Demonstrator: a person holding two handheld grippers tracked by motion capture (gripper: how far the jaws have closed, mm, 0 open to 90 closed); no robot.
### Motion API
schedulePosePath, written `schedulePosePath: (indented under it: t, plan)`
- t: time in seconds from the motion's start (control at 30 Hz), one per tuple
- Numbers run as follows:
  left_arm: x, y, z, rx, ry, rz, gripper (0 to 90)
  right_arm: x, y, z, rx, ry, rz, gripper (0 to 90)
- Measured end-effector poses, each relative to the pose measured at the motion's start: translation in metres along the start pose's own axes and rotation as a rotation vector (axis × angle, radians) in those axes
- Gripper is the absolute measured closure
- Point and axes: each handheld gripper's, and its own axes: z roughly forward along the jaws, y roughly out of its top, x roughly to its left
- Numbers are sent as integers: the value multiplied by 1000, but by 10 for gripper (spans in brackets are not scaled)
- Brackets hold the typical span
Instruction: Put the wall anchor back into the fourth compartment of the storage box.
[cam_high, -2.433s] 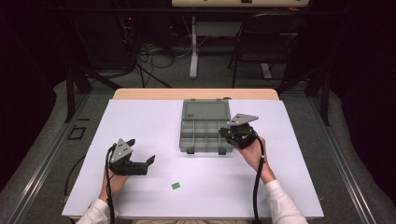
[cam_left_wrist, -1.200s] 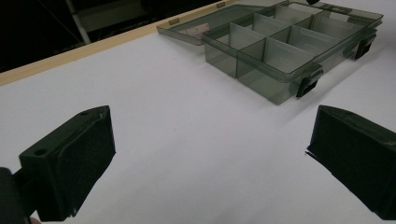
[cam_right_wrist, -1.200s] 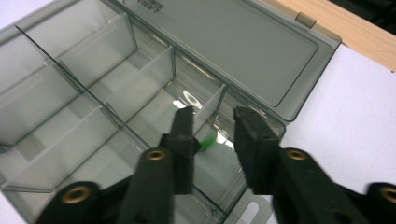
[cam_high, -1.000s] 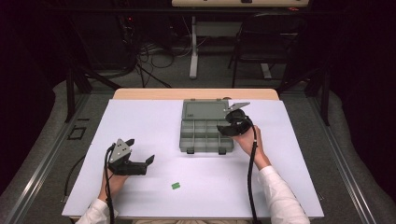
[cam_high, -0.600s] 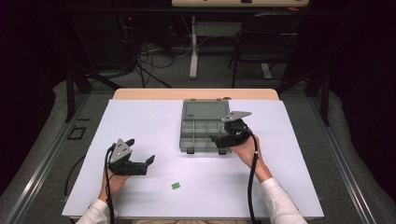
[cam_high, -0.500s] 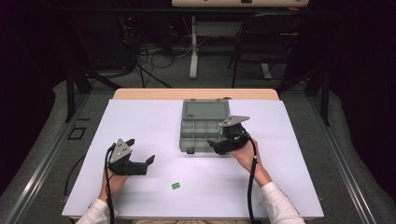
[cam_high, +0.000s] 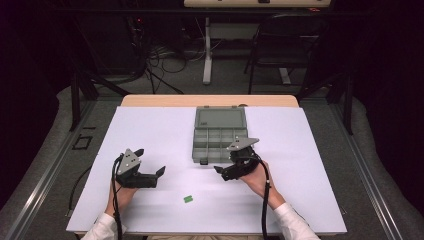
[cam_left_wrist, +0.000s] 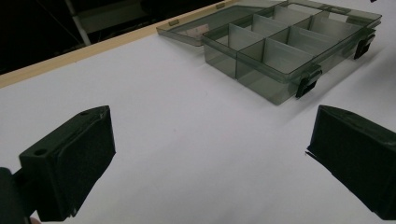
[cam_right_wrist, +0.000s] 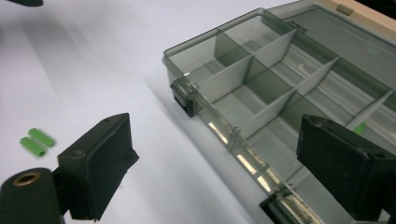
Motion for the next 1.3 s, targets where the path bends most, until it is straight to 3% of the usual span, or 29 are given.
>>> schedulePosePath:
  t: [0.53,1.07,1.3]
  plan:
    - [2,-2,-3,7,10,3,0,24,3,6,4,65,-42,61]
    - [2,-2,-3,10,14,7,0,38,4,16,32,128,-56,14]
    - [3,-2,-4,4,16,5,0,44,9,12,-3,121,-93,0]
